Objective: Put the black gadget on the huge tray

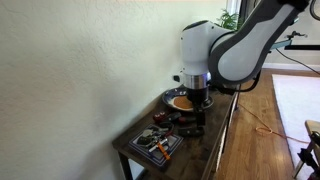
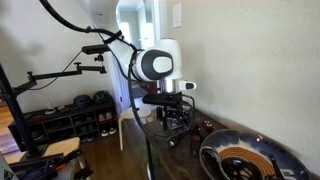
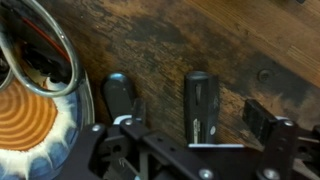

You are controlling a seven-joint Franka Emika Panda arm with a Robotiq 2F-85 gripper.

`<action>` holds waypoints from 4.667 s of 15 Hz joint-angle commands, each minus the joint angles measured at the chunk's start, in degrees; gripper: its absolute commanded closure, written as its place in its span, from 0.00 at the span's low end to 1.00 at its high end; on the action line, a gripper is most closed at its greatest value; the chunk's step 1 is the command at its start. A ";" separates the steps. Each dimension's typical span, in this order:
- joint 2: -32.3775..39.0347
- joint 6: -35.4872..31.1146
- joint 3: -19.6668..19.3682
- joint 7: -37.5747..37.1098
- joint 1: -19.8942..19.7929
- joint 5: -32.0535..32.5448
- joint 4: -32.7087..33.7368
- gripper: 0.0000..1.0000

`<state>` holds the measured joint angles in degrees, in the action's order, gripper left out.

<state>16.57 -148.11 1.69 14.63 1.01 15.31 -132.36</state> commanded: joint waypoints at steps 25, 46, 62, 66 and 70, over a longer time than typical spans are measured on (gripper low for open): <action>8.06 0.47 3.14 4.70 -1.67 -6.64 6.61 0.61; -6.47 3.44 -3.12 -1.44 -0.64 1.64 3.13 0.83; 2.42 2.43 -8.01 -4.32 -3.43 6.58 14.45 0.83; 6.51 2.24 -7.92 -3.68 -3.88 5.80 18.64 0.83; 10.89 2.29 -7.55 -3.07 -4.31 4.54 23.00 0.83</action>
<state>24.55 -145.30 -6.26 11.26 -2.52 20.85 -112.73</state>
